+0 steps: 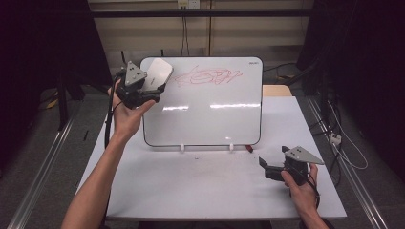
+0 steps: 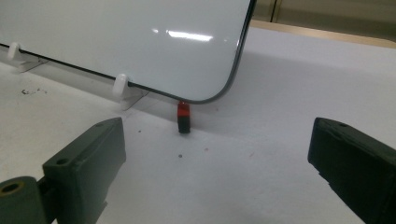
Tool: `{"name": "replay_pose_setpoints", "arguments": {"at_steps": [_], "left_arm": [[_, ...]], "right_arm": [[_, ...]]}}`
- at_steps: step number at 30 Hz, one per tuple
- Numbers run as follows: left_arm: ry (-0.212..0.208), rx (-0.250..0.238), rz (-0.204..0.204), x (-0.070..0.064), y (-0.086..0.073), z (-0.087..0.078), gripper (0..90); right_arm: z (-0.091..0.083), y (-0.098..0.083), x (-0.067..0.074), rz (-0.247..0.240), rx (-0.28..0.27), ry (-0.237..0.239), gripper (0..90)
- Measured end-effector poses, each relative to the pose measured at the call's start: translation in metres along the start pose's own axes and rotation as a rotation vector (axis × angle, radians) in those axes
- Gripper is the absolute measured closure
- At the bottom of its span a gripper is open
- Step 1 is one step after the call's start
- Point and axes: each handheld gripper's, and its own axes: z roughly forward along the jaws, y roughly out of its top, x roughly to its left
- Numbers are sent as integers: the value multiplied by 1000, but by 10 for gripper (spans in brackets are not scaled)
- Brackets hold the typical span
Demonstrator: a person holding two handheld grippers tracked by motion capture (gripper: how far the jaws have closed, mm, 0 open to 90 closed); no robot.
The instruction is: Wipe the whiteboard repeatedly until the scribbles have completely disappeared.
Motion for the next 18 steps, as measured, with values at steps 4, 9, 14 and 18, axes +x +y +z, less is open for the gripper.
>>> {"name": "replay_pose_setpoints", "arguments": {"at_steps": [4,9,14,18], "left_arm": [[-5,-6,10,-4,1,4,311],[3,3,36,-10,0,12,311],[20,19,66,-15,1,18,311],[31,23,83,-18,2,24,312]], "right_arm": [[2,0,0,3,5,0,40],[4,1,1,-4,7,1,41],[2,0,1,-7,7,6,41],[1,-1,-1,-2,5,0,40]]}}
